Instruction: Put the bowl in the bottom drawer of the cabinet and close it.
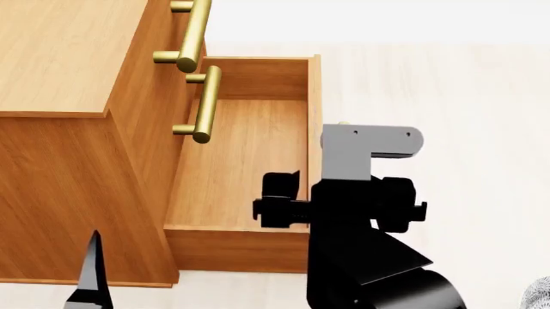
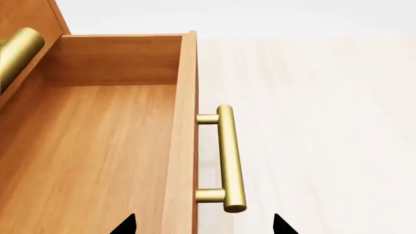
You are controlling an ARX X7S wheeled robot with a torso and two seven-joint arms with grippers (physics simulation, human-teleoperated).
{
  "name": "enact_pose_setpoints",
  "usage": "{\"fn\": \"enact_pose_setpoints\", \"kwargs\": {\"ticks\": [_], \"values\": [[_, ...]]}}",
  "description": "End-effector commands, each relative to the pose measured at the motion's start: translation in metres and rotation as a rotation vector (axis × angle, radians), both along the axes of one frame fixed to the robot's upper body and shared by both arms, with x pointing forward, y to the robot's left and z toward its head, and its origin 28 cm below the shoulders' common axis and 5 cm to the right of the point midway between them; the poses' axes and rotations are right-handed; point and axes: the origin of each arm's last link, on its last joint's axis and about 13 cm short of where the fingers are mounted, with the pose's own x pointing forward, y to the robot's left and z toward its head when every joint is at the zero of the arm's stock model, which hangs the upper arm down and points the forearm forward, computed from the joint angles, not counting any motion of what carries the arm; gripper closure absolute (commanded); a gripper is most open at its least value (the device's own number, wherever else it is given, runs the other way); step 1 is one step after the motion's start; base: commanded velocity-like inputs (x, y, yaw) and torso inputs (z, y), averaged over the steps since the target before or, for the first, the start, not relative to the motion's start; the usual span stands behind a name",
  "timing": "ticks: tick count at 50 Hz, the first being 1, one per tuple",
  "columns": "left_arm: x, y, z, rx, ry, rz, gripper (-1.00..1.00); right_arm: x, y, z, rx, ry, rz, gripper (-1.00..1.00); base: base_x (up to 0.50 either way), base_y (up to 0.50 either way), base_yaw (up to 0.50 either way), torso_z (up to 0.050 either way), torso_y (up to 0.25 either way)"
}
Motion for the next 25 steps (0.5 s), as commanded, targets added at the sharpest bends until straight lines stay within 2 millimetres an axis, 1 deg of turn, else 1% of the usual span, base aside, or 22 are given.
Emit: {"fn": "enact_pose_setpoints", "kwargs": {"ticks": [1,25], "values": [[-0.0022,-0.0009,0.0061,-0.031,-0.037,-0.023,-1.0,0.0035,0.0014,-0.0026,0.038,0.002,0.021,-1.0,0.0,0.0,0.0,0.0,0.0],[-0.0028,-0.0007,0.0067,-0.032,-0.037,-0.022,-1.0,0.0076,-0.0017,-0.0087,0.056,0.032,0.014,-1.0,0.0,0.0,0.0,0.0,0.0]]}}
